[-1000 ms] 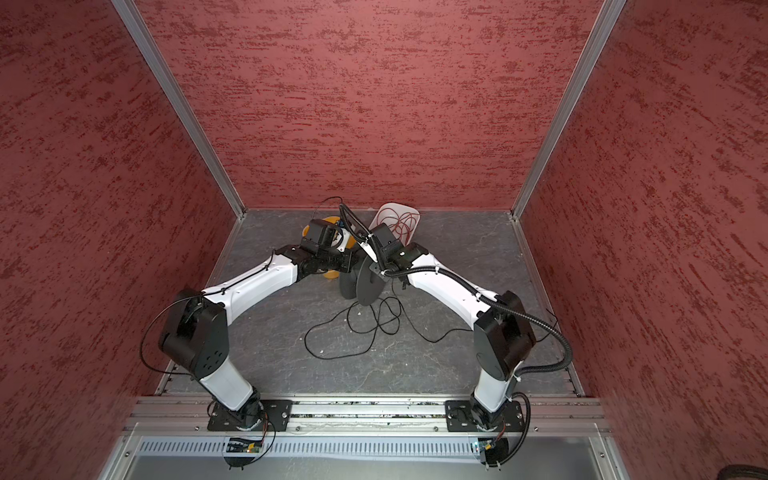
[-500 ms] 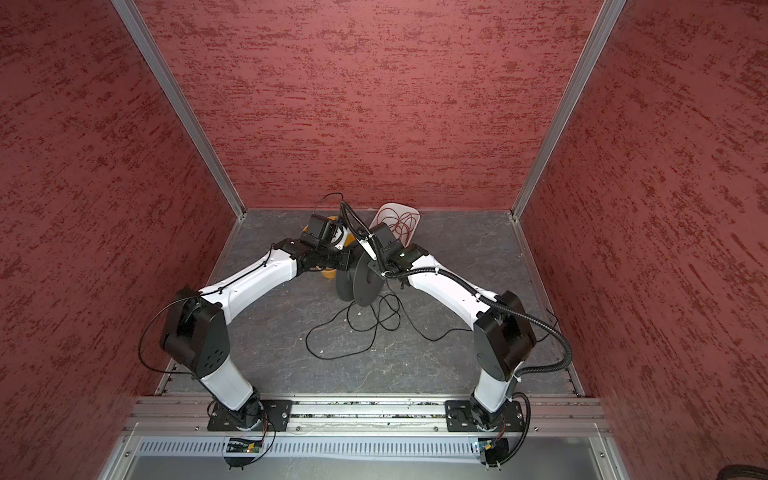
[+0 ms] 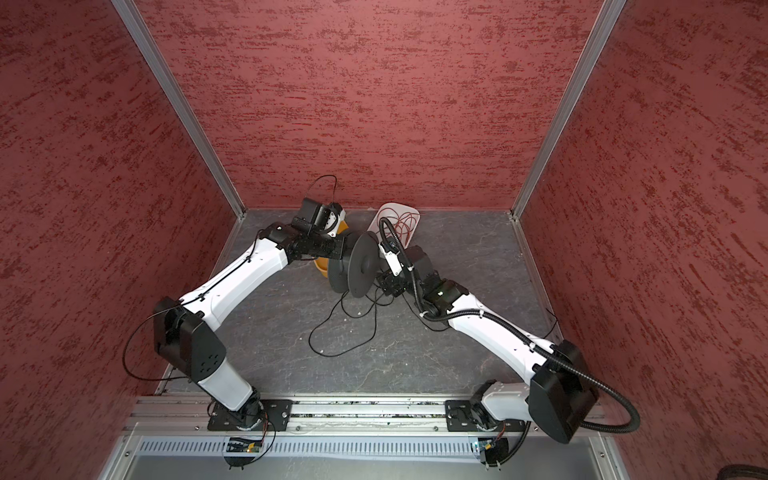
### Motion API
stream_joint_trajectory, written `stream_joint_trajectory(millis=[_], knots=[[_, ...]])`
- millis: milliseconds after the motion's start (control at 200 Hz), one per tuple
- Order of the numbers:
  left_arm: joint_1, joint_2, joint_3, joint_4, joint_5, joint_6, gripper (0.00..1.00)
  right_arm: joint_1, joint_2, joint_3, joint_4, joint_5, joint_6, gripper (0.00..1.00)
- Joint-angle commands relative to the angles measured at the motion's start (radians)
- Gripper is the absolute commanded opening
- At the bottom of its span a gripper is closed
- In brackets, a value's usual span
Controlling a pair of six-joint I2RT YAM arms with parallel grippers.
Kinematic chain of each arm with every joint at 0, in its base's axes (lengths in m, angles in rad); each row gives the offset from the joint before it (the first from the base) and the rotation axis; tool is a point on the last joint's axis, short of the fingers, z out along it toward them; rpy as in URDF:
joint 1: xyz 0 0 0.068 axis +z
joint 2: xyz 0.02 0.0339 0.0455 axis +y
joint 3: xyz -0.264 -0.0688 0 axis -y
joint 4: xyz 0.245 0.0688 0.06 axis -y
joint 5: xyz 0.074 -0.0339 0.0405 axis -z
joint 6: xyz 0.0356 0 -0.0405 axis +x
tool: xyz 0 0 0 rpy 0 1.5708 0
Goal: Wrap the cables
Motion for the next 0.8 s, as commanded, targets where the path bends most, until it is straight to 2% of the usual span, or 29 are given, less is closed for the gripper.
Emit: stream_joint_trajectory(millis=[0,160,311,496,676,731,797], knots=[[0.0,-0.049,0.061,-0.024,-0.015,-0.03,0.0,-0.015,-0.03,-0.089,0.145,-0.042,0.086,0.85],[-0.025,-0.063,0.154,-0.108,-0.056,-0.031,0.0,-0.032,-0.052,-0.214,0.316,-0.066,0.101,0.82],[-0.051,-0.078,0.231,-0.19,-0.107,-0.031,0.0,-0.041,-0.034,-0.266,0.453,-0.093,0.084,0.79],[-0.054,-0.087,0.293,-0.277,-0.113,-0.038,0.0,-0.052,0.026,-0.269,0.593,-0.136,0.082,0.74],[-0.054,-0.097,0.345,-0.33,-0.121,-0.032,0.0,-0.058,0.118,-0.225,0.68,-0.251,0.115,0.7],[-0.053,-0.098,0.362,-0.343,-0.124,-0.031,0.0,-0.058,0.139,-0.222,0.72,-0.259,0.131,0.63],[-0.051,-0.103,0.375,-0.353,-0.125,-0.026,0.0,-0.058,0.152,-0.208,0.737,-0.237,0.152,0.49]])
